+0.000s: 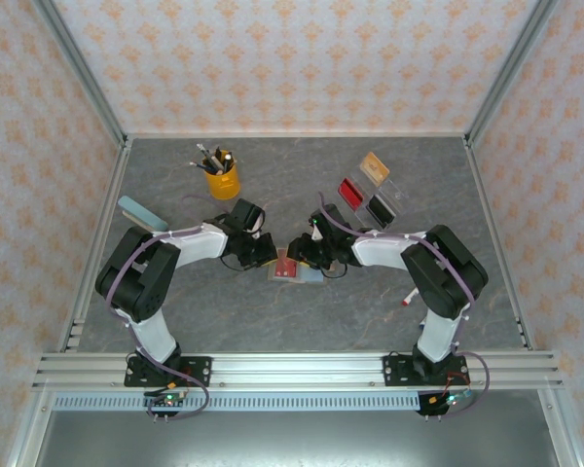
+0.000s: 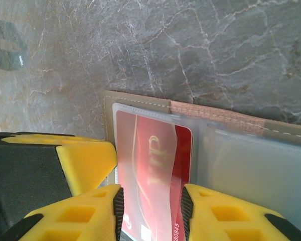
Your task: Take the credit cards out of the card holder
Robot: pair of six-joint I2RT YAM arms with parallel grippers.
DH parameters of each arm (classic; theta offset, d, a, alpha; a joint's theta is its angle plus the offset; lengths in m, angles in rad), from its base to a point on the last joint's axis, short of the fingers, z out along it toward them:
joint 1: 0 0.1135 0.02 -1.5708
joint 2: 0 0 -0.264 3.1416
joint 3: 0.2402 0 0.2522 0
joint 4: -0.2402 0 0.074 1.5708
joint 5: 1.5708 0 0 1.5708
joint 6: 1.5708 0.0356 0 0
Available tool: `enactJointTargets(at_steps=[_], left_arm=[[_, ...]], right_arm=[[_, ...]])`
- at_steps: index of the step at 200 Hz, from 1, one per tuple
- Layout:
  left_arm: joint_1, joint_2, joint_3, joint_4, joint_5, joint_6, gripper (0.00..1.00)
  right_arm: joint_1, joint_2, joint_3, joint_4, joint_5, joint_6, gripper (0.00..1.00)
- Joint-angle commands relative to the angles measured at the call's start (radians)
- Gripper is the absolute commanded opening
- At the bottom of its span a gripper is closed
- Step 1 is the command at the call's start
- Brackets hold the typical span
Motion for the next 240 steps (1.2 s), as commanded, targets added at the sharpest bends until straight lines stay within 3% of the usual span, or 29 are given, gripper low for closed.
enactJointTargets(at_steps=[1,51,133,240], left_arm=[[-0.006,0.034,-0.035,-0.035,-0.066,0.006,0.08],[-0.006,0.041,-0.042,-0.036,-0.072,0.004,0.07],[-0.006,0.046,-0.055,-0.025,-0.062,-0.001,0.07],[-0.006,0.049,-0.059,-0.020,-0.061,0.002,0.06]], right_arm=[[0.003,-0.012,-0.023,-0.022,0.041,-0.018,0.38],[0.002,-0.011,-0.027,-0.013,0.036,-0.026,0.35],[-0.019,-0.009,-0.094,0.205,-0.101,0.049,0.24],[-0.029,-0.073,-0.109,0.133,-0.067,0.047,0.20]])
